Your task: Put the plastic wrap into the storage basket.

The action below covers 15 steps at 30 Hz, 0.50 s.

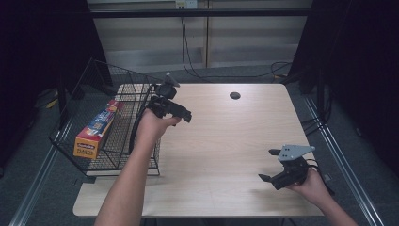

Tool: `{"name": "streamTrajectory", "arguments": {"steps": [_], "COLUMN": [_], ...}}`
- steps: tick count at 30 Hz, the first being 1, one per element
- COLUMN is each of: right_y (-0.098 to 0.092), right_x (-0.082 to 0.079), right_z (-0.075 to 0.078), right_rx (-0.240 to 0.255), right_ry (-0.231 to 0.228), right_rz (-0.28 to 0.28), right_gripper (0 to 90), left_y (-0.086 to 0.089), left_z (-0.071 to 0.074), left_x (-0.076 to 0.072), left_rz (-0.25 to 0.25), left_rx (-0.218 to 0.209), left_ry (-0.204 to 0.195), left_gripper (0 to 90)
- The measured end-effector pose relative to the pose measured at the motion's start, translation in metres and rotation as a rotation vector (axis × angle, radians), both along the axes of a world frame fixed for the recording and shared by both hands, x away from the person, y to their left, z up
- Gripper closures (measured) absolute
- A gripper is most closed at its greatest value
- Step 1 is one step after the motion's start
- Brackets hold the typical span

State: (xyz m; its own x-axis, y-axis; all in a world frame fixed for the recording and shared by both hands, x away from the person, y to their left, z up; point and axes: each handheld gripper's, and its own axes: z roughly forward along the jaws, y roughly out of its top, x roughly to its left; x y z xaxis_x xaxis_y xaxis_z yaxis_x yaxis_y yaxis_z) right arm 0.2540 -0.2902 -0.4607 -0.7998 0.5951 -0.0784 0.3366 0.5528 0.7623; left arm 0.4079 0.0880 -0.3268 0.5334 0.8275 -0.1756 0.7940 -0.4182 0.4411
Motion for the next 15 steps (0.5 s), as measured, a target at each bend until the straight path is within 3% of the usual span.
{"name": "streamTrajectory", "arguments": {"steps": [15], "right_y": [0.001], "right_x": [0.001], "right_z": [-0.004], "right_rx": [-0.009], "right_ry": [0.025], "right_rz": [0.000], "right_gripper": [3.7], "left_y": [-0.025], "left_z": [-0.028], "left_x": [-0.020], "left_rz": [-0.111], "left_rx": [-0.015], "left_ry": [-0.004], "left_gripper": [6.6]}}
